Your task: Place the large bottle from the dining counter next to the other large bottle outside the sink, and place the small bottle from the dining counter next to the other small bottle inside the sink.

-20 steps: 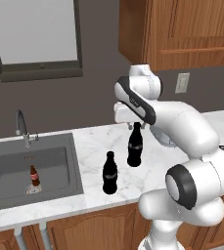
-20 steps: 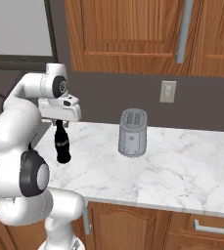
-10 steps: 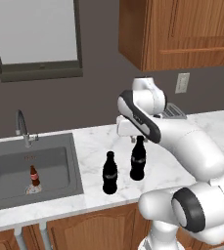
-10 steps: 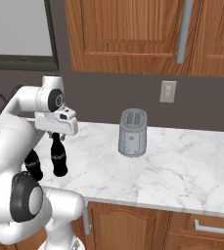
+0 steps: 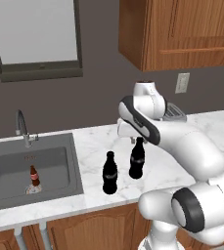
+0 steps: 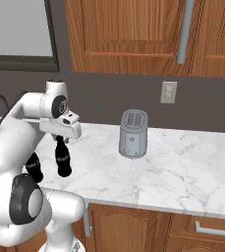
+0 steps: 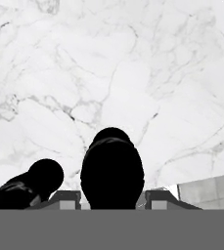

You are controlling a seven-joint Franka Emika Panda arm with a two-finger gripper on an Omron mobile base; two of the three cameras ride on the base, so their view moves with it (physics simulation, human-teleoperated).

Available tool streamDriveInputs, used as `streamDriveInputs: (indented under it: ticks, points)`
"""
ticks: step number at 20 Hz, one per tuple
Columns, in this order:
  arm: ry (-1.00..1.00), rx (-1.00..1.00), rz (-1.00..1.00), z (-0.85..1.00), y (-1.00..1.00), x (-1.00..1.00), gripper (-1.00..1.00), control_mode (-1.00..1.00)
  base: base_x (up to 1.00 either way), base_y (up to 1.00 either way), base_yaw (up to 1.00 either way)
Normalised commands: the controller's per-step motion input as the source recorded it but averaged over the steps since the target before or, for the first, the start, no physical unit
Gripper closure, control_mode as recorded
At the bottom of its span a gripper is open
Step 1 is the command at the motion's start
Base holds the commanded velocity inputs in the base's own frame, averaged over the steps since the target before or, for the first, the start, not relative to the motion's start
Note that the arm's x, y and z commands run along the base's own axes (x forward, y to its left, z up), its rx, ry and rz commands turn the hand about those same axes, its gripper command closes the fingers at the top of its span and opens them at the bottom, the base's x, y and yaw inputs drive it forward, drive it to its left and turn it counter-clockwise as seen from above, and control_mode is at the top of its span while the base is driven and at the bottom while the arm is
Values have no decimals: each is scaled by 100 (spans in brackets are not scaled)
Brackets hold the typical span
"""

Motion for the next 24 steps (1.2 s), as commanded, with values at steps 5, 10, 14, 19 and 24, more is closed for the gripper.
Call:
streamDriveInputs:
  ticks: [5, 10, 14, 19, 24]
  points:
    - [1, 0, -5, -7, -6, 13, 100, -100, 0, 0, 0]
    - [6, 0, -4, -12, -2, 0, 100, -100, 0, 0, 0]
    - [2, 0, -3, -19, -4, 0, 100, -100, 0, 0, 0]
    - [0, 0, -2, -18, -1, 0, 100, -100, 0, 0, 0]
    - [0, 0, -2, -27, 0, 0, 100, -100, 0, 0, 0]
